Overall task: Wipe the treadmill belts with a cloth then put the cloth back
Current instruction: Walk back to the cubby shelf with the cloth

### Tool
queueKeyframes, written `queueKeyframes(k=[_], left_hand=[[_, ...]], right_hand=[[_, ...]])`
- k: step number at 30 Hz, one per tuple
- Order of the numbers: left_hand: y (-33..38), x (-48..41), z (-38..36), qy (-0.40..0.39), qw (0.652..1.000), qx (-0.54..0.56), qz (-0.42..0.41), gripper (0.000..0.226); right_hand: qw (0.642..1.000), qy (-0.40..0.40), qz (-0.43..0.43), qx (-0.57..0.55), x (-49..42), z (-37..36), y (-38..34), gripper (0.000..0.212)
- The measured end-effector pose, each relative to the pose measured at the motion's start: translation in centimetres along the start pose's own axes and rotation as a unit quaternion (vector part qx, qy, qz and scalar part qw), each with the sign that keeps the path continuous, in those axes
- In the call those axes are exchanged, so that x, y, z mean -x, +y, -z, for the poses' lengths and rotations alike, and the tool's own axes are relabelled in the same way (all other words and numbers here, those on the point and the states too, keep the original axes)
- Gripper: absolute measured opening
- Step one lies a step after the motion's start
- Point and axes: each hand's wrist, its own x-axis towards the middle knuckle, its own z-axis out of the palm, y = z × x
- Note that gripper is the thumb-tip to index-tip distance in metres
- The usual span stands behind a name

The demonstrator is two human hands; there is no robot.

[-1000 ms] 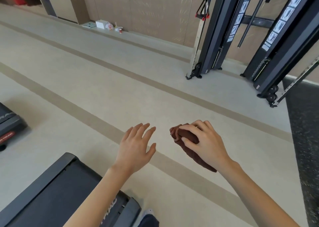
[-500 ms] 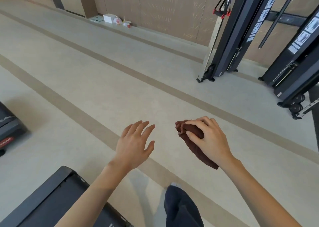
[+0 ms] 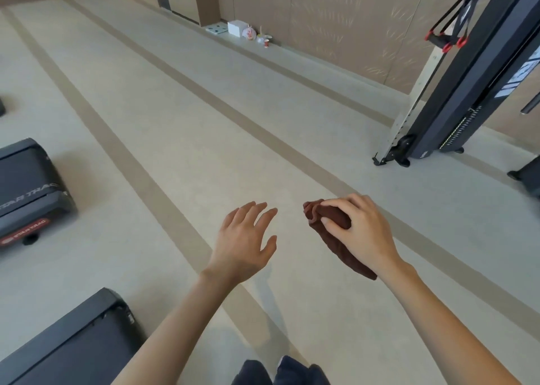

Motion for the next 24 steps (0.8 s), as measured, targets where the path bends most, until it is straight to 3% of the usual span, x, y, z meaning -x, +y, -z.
queueKeyframes(k=[11,24], left_hand=[[-5.8,-7.8,-2.3,-0.04,0.998,-0.03,0.042,0.047],[-18.3,-25.8,-0.6,0.007,0.999,-0.038,0.001,0.044]], right_hand=[[0.997,-0.059,0.035,-0.018,-10.1,-5.4,1.9,0.021],[1.0,-0.006,0.013,0.01,-30.4,-9.2,-0.4,0.021]])
